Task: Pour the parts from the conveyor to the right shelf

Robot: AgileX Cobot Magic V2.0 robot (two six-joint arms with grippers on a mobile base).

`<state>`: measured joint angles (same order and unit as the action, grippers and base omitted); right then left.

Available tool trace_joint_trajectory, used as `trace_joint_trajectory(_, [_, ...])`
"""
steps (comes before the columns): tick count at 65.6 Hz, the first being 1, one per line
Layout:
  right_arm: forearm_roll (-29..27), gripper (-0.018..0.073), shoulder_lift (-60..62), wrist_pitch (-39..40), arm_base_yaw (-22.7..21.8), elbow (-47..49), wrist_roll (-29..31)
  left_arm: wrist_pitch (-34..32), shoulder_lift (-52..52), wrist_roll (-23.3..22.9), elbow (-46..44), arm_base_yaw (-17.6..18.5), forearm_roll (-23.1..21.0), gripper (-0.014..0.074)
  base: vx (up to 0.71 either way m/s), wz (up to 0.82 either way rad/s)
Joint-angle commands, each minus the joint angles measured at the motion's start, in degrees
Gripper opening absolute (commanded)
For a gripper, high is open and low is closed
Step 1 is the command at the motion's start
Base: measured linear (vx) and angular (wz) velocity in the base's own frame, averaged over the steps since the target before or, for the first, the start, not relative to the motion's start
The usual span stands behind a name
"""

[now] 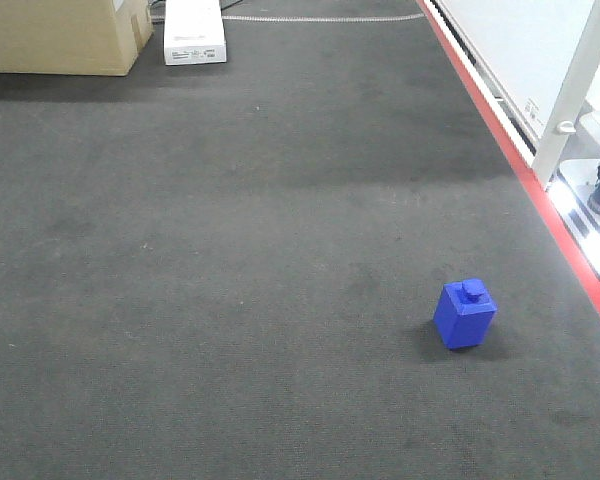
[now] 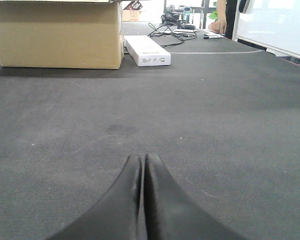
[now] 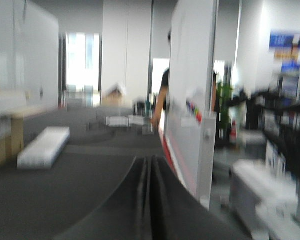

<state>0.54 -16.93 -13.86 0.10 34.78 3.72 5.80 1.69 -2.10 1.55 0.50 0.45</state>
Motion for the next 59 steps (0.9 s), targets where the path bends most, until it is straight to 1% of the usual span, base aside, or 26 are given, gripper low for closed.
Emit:
trace_joint_trajectory(1, [0.17,0.0115,-7.59,-0.40,-0.25,3.56,0.74,-4.53,0.91,-0.49,-1.12,0.31,-0.45,-0.0006,0.00,0.00])
trace_joint_trajectory(3, [0.17,0.0156,-9.20,-0.34,-0.25,3.56,0.71,-4.53,0.91,-0.49,-1.12,0.31,-0.45,-0.0006,0.00,0.00])
trace_joint_trajectory(5, [0.17,0.0218,-11.09,-0.14,-0.25,3.56,0.71,-4.53,0.91,-0.49,-1.12,0.31,-0.45,-0.0006,0.00,0.00])
trace_joint_trajectory(10, [-0.01,0.0379,-15.01,0.04,-0.25,3.56,0.71,-4.53,0.91,-0.49,-1.12,0.31,-0.45,-0.0006,0.00,0.00])
trace_joint_trajectory(11, [-0.01,0.0427,-15.60,0.18,-0.25,3.56,0.71,-4.53,0.91,-0.49,-1.12,0.31,-0.45,-0.0006,0.00,0.00])
trace_joint_trajectory(12, [-0.01,0.0442,-15.88,0.23,-0.25,3.56,0.71,-4.53,0.91,-0.49,-1.12,0.31,-0.45,-0.0006,0.00,0.00])
trace_joint_trajectory(13, [-0.01,0.0488,-16.66,0.34,-0.25,3.56,0.71,-4.53,0.91,-0.49,-1.12,0.31,-0.45,-0.0006,0.00,0.00])
trace_joint_trajectory(17, [-0.01,0.0623,-18.80,0.98,-0.25,3.56,0.71,-4.53,0.91,-0.49,-1.12,0.31,-0.45,-0.0006,0.00,0.00])
trace_joint_trajectory(22, [-0.01,0.0732,-21.27,1.84,-0.25,3.56,0.78,-4.53,0.91,-0.49,-1.12,0.31,-0.45,-0.0006,0.00,0.00])
trace_joint_trajectory(29, [0.03,0.0724,-24.38,5.12,-0.25,3.56,0.79,-4.53,0.91,-0.49,-1.12,0.31,-0.45,-0.0006,0.00,0.00])
trace_joint_trajectory(35, [-0.54,0.0718,-26.54,5.44,-0.18,3.93,0.77,-4.53,0.91,-0.49,-1.12,0.31,-0.45,-0.0006,0.00,0.00])
trace_joint_trajectory(48, [-3.64,0.0692,-30.67,-4.82,-0.18,10.43,1.30,-4.53,0.91,-0.49,-1.12,0.31,-0.45,-0.0006,0.00,0.00])
trace_joint_trajectory(52, [-4.53,0.0684,-32.68,-8.74,-0.18,13.72,3.47,-4.53,0.91,-0.49,-1.12,0.31,-0.45,-0.0006,0.00,0.00])
trace_joint_trajectory(55, [-5.53,0.0677,-34.43,-11.73,-0.14,16.33,6.29,-4.53,0.91,-0.49,-1.12,0.31,-0.45,-0.0006,0.00,0.00])
trace_joint_trajectory(59, [-8.32,0.0666,-36.97,-15.60,-0.14,20.01,10.35,-4.53,0.91,-0.49,-1.12,0.31,-0.45,-0.0006,0.00,0.00])
